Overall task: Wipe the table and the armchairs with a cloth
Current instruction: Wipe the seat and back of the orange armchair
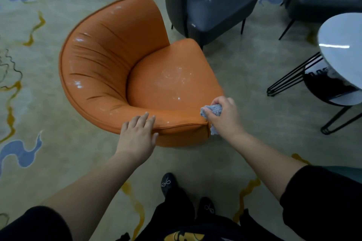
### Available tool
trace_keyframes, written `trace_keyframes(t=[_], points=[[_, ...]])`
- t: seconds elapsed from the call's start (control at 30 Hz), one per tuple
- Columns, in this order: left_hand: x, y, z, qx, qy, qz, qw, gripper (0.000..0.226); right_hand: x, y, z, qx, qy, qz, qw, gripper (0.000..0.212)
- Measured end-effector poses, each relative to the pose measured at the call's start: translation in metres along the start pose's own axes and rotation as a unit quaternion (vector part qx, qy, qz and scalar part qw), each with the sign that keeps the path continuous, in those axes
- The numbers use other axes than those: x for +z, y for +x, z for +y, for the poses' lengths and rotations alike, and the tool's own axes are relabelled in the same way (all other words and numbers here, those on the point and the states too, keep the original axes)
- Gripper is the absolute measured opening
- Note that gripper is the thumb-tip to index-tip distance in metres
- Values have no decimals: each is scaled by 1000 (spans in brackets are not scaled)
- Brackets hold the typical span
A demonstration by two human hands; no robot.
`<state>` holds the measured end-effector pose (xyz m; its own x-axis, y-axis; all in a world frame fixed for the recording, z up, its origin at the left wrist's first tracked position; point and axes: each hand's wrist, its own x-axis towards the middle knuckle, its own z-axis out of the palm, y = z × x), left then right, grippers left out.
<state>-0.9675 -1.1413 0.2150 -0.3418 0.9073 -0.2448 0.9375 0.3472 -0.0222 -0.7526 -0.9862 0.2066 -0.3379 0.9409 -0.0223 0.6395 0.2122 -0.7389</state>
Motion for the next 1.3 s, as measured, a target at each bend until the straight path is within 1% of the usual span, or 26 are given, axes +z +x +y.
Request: trace_keyframes(t=[0.27,0.4,0.57,0.7,0.93,1.2,1.3], points=[[-10,65,-47,21,5,-7,1000,58,32,37,-16,25,-12,2,1000,22],[-6,87,-58,13,-2,-24,1000,58,41,58,-18,34,-18,-6,999,22],[-1,124,-68,-43,-58,-37,997,58,54,99,-19,34,-28,-23,999,22],[-2,159,-79,-72,-62,-41,995,58,71,141,-21,34,-24,-50,998,21],[8,210,-75,-100,-72,-69,990,58,89,204,-13,20,-38,-92,995,19],[31,250,-68,-112,-80,-91,986,59,118,248,4,60,-14,-150,987,23],[42,258,-66,-108,-78,-93,987,60,132,256,10,57,-9,-152,987,23]])
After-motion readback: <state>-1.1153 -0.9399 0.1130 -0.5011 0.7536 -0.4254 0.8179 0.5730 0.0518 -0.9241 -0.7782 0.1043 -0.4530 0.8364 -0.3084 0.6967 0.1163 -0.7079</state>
